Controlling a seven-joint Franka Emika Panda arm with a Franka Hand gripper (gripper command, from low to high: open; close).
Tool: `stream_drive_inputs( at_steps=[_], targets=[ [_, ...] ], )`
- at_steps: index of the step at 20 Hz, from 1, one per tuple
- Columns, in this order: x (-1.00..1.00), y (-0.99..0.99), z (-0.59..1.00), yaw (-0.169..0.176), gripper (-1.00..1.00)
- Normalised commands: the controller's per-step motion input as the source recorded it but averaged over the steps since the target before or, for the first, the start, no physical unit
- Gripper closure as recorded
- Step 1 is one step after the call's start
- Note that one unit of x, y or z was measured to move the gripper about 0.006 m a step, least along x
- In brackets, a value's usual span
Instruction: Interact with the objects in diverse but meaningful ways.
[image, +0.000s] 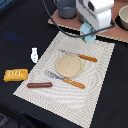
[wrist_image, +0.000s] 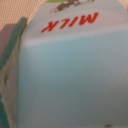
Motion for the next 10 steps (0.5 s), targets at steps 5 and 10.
stream_drive_inputs(
  at_steps=[5, 10],
  targets=[
    [-0.07, 0.28, -0.11, 0.026, 1.00],
    [-0.19, 0.26, -0.04, 0.036, 1.00]
  ],
)
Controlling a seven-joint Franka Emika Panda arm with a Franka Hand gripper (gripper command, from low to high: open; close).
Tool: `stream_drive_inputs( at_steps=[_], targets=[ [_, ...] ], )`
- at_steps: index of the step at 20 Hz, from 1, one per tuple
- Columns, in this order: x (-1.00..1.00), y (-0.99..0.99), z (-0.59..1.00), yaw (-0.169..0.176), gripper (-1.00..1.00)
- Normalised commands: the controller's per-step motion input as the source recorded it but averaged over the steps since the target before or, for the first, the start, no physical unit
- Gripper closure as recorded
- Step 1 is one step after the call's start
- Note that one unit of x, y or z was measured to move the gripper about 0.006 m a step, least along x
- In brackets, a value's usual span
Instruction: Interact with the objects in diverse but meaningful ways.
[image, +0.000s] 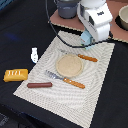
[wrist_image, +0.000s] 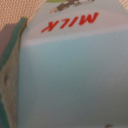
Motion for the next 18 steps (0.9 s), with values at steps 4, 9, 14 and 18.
stream_drive_inputs(
  at_steps=[4, 9, 14, 18],
  targets=[
    [-0.04, 0.20, -0.09, 0.020, -1.00],
    [0.00, 0.16, -0.03, 0.002, -1.00],
    [0.00, 0.17, 0.18, 0.000, -1.00],
    [-0.11, 0.12, 1.00, -0.012, -1.00]
  ],
)
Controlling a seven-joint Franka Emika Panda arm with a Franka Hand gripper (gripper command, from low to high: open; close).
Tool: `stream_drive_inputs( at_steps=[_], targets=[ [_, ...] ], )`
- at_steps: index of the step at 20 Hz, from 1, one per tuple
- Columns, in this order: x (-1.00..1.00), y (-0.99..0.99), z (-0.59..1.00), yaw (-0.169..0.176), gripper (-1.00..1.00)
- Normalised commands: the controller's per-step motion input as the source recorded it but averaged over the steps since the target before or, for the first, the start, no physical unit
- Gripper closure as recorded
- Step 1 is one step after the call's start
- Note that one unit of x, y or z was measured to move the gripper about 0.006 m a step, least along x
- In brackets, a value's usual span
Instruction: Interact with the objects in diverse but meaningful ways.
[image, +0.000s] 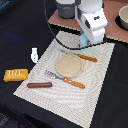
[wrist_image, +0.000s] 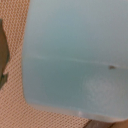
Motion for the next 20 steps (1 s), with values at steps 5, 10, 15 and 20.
stream_drive_inputs(
  at_steps=[5, 10, 15, 20],
  targets=[
    [-0.64, -0.03, 0.76, -0.016, -1.00],
    [-0.84, -0.21, 0.20, -0.055, -1.00],
    [-0.89, -0.22, -0.08, -0.068, -1.00],
    [-0.94, -0.22, -0.31, -0.093, -1.00]
  ],
)
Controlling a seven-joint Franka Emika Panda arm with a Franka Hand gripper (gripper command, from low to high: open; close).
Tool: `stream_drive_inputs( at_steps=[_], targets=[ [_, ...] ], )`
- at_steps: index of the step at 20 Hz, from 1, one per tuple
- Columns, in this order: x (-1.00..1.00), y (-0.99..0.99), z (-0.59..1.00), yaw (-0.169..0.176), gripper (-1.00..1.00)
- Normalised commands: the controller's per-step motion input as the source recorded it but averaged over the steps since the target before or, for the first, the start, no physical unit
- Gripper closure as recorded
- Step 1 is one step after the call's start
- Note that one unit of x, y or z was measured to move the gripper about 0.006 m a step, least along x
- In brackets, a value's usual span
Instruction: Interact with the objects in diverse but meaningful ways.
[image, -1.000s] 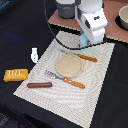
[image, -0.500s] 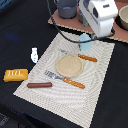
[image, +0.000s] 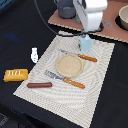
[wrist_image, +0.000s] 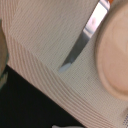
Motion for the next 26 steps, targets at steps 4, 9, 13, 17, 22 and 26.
stream_drive_inputs(
  at_steps=[4, 9, 13, 17, 22, 26],
  targets=[
    [-0.93, -0.25, -0.37, -0.099, -1.00],
    [-0.93, -0.30, -0.38, -0.094, -1.00],
    [-0.93, -0.32, -0.34, -0.088, -1.00],
    [-0.91, -0.34, -0.26, -0.088, -1.00],
    [-0.85, -0.37, -0.15, -0.097, -1.00],
    [-0.84, -0.37, -0.13, -0.099, -1.00]
  ],
)
